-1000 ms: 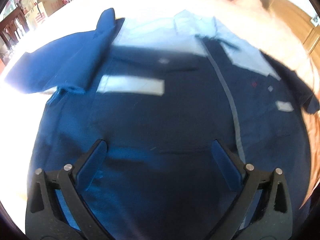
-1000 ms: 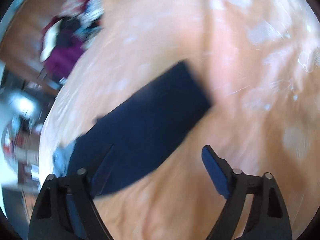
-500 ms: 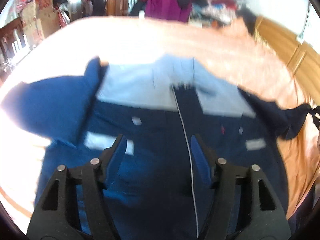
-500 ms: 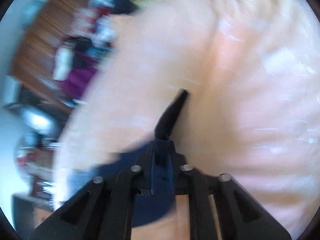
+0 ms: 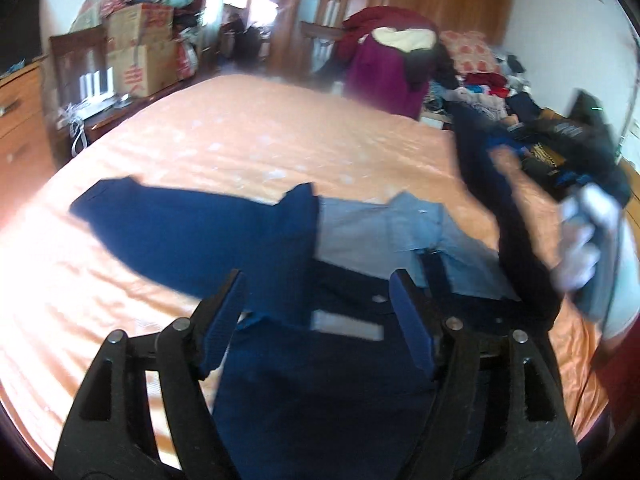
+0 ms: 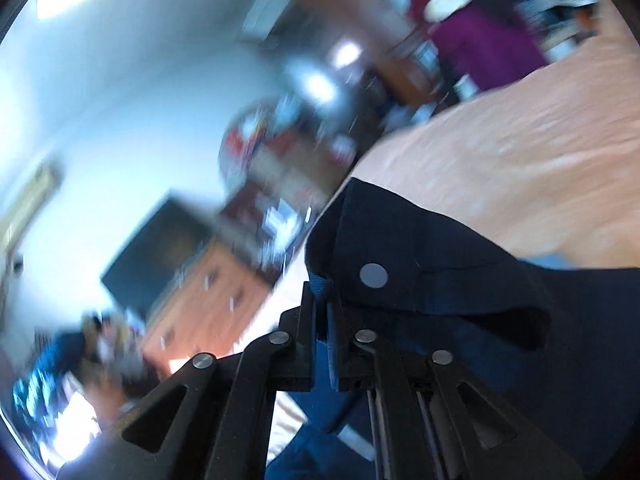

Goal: Fold small clothes

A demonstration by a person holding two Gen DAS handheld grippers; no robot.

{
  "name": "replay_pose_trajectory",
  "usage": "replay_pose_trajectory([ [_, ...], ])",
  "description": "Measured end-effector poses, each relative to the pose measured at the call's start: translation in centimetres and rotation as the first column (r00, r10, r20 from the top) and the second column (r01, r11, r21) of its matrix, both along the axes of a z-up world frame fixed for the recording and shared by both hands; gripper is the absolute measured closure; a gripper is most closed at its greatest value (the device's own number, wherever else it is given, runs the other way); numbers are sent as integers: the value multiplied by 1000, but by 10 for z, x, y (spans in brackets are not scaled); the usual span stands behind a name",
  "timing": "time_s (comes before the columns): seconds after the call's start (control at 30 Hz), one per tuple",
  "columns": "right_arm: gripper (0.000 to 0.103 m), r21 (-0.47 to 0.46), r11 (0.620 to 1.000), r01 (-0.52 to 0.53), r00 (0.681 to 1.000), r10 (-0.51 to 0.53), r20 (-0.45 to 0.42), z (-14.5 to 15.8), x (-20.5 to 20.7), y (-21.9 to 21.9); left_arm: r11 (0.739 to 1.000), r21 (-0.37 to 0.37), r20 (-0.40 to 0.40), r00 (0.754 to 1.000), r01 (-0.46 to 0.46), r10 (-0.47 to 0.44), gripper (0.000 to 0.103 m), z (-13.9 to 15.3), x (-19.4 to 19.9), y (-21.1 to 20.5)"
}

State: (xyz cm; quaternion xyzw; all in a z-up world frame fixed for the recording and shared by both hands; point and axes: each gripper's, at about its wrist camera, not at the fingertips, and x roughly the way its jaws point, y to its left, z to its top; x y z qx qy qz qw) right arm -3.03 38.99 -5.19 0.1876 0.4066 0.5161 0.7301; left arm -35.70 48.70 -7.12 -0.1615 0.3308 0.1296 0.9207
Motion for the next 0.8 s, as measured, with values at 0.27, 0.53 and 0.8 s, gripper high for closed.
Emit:
replay_pose_trajectory([
  [0.27,79,-181,975,-129,991,120,-60,-80,-77,-4,998,-55,-42,998,-39,37,28,-22,-31,30],
  [0.53,78,-521,845,125,976,-200,-90,-171,-64,-200,958,-219,-28,982,-187,185,27,-36,-67,88],
  [0.8,61,-446,882,152,963,-234,-135,-160,-90,-214,864,-346,6,921,-364,390,19,-47,-65,218],
])
